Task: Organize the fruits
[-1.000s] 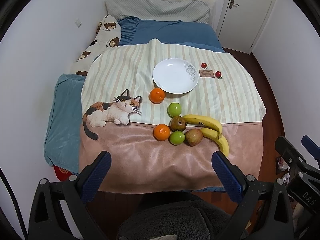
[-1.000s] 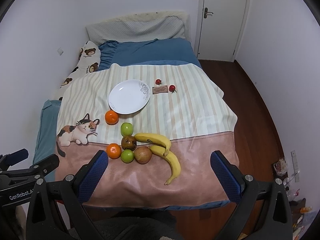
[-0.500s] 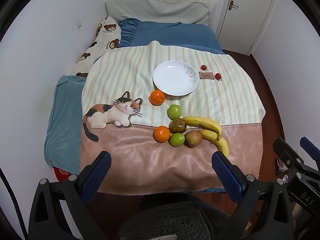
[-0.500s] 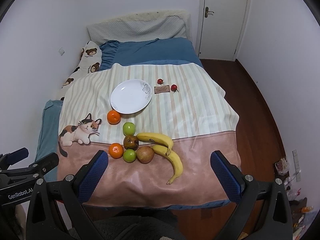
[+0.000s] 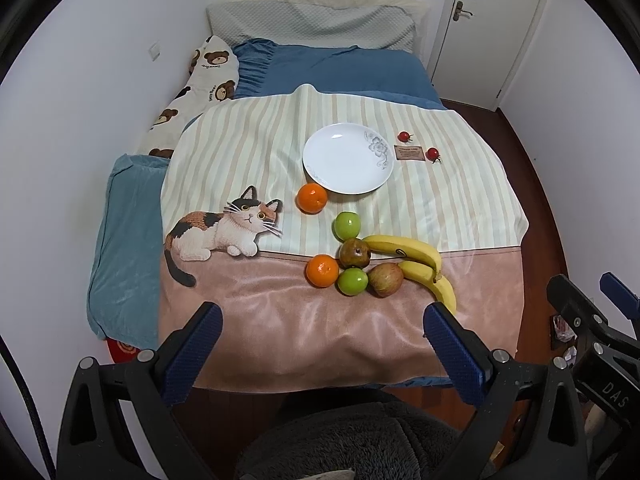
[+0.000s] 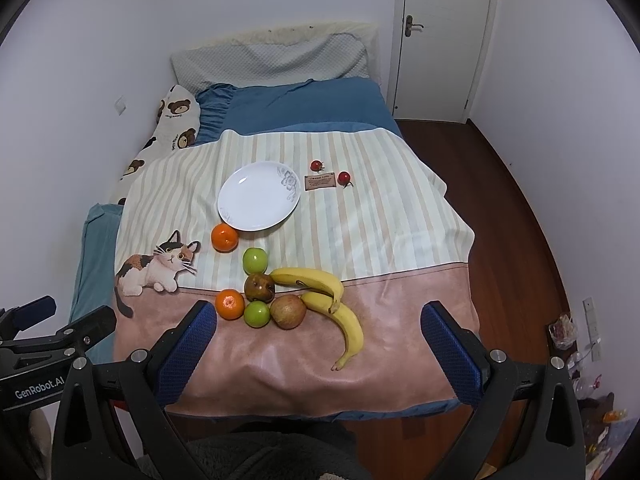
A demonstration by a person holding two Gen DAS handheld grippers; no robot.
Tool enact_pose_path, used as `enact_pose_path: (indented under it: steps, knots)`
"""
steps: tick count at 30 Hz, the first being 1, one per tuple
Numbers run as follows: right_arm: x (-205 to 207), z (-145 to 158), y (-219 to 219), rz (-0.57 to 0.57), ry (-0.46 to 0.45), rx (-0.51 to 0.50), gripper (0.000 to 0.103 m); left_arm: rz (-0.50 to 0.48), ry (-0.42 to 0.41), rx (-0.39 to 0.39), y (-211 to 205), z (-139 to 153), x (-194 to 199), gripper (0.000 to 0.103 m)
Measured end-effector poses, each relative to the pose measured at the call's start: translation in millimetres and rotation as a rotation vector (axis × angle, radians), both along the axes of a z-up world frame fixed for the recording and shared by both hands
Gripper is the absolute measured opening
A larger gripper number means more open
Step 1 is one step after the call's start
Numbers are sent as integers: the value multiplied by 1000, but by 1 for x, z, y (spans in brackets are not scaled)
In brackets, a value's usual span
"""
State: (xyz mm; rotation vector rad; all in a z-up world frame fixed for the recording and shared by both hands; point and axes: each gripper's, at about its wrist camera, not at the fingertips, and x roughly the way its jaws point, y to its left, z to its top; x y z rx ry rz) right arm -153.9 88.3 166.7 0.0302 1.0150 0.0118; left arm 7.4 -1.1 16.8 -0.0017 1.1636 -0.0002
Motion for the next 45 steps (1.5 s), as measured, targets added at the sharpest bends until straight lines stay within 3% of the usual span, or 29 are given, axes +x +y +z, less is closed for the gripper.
enact_pose_path:
  steps: [29,34,38,42,44,45]
  knots:
    - [11,-3,-2,19,6,-7,103,15,8,-15,-9,-12,8,103]
    - [43,-40,-3,101,38,-100,103,62,79,-51,-7,-58,32,103]
    - [82,-100,-22,156,163,-106,101,91,175,-67,-14,-113,51,103]
    - [114,-159,-53,154,280,-78,88,95,295,-196,-40,-175,69,103]
    - [126,-184,-71,144,316,-57,77,82,352,-267,-64,-207,78,99]
    - [132,-197,-80,140,332,-48,64,75,382,-300,-78,-226,82,97]
